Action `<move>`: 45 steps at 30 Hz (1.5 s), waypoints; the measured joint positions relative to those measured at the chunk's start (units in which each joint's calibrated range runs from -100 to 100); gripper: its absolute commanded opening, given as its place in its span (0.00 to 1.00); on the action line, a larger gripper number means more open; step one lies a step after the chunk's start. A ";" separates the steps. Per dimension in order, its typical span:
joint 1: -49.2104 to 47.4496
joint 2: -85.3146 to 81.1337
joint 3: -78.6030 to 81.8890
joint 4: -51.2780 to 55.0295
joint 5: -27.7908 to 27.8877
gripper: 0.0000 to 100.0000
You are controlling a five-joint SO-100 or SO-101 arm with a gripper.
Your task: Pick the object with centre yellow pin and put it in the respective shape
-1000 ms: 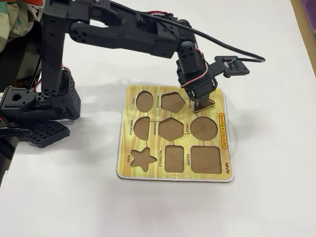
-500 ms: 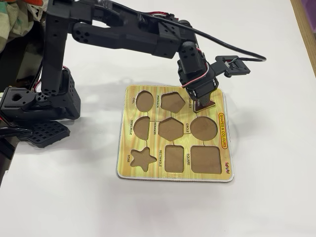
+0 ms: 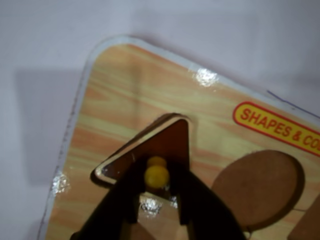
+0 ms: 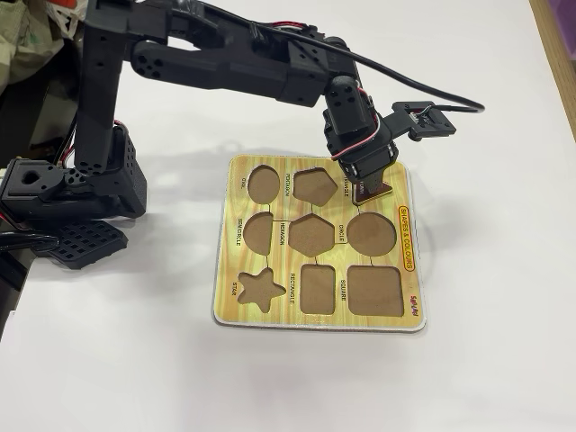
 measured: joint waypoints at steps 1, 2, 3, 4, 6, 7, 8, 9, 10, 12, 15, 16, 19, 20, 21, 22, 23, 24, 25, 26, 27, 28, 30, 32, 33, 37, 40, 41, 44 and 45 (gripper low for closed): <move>0.00 0.00 0.00 0.00 0.00 0.02; 0.00 0.00 0.00 0.00 0.00 0.02; 0.00 0.00 0.00 0.00 0.26 0.02; 0.00 0.00 0.00 0.00 0.36 0.02; 0.00 0.00 0.45 -0.09 0.42 0.02; 0.00 -0.09 0.90 -0.34 0.42 0.02; 0.00 -0.17 1.35 -0.51 0.42 0.02; 0.00 -0.17 1.71 -0.77 0.42 0.02; 0.00 -0.26 2.07 -1.03 0.42 0.02; -0.28 -0.26 2.52 -1.37 0.42 0.02; -0.47 -0.34 2.61 -1.46 0.57 0.02; -0.75 -0.34 2.61 -1.46 0.57 0.02; -0.94 -0.34 2.61 -1.46 0.57 0.02; -1.03 -0.34 2.61 -1.46 0.57 0.02; -1.22 -0.34 2.61 -1.46 0.57 0.02; -1.40 -0.34 2.61 -1.46 0.57 0.02; -1.40 -0.34 2.61 -1.46 0.57 0.02; -1.40 -0.34 2.61 -1.46 0.57 0.02; -1.59 -0.34 2.61 -1.46 0.57 0.02; -1.59 -0.34 2.61 -1.37 0.57 0.02; -1.59 -0.34 2.79 -1.29 0.57 0.02; -1.59 -0.52 2.88 -1.20 0.57 0.02; -1.87 -1.55 4.41 -1.20 0.57 0.02; -2.06 -2.41 6.12 -1.29 0.57 0.02; -2.06 -2.66 6.56 -1.29 0.57 0.02; -2.15 -3.18 7.73 -1.29 0.57 0.02; -2.15 -3.26 7.82 -1.29 0.57 0.02; -2.15 -3.26 7.82 -1.29 0.57 0.02; -2.15 -3.26 7.82 -1.29 0.57 0.04; -2.15 -3.26 7.82 -1.29 0.57 0.05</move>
